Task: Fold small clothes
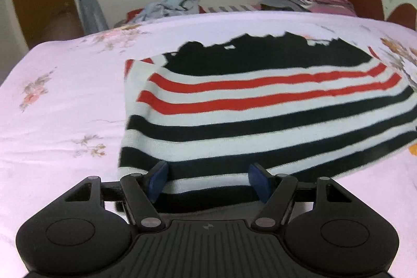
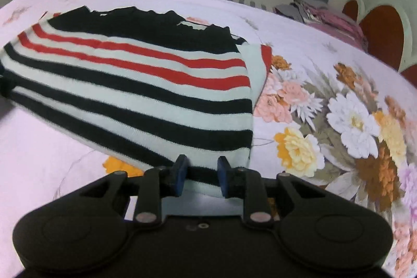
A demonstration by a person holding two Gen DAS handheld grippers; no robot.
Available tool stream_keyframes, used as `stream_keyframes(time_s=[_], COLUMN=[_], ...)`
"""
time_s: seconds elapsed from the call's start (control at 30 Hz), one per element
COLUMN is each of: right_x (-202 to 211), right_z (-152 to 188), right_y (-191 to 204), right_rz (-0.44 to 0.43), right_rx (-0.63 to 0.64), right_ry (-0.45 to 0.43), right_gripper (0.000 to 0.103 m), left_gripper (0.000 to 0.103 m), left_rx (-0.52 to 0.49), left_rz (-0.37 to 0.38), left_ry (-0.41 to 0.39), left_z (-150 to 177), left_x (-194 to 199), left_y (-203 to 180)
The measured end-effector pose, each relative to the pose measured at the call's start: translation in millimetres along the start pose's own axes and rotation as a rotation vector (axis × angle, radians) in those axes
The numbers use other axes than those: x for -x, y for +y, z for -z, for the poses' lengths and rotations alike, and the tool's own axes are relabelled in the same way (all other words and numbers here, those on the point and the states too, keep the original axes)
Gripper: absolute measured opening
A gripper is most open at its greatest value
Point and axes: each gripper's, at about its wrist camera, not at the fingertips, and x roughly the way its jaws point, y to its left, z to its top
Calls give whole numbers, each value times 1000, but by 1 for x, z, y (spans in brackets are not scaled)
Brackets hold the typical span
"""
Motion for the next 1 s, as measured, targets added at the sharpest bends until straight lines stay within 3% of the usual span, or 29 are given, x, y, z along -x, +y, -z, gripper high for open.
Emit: stream_keyframes(time_s=[0.1,0.17,0.23,0.3,0.4,0.5,0.57,0.63,0.73,0.83,1.0], right_x=[6,15,19,14,1,6,4,-7,-7,5,0], right_z=[-5,-8,-14,-20,-23,-21,-19,-14,-4,-2,5], right_y=[-3,10,30,55,79,62,36,14,-9,-10,-7], right_rz=[13,9,-56,-124,-128,-83,5,88,41,44,49], right_rx=[-20,-33,-56,-48,-7,-16,-52,-76,-122,-119,-104], right_ry=[-1,-47,-90,-94,-70,-97,-98,-48,-31,-62,-30], right_gripper=[20,22,23,23,23,23,23,20,16,14,14], left_gripper=[69,69,69,69,69,69,69,69,69,69,69], left_rx=[21,62,102,71,67,106,121,92,104,97,100], left_rz=[-5,-10,-3,12,-29,-99,-92,-91,-107,-105,-102], left_ry=[-4,-7,-43,-69,-65,-68,-12,-7,-24,-18,-6], left_z=[8,6,2,-1,-4,1,9,9,4,10,9], left_x=[1,4,11,13,6,6,-4,-6,-1,-3,-4], left_y=[11,13,3,-18,-26,0,19,21,18,18,17])
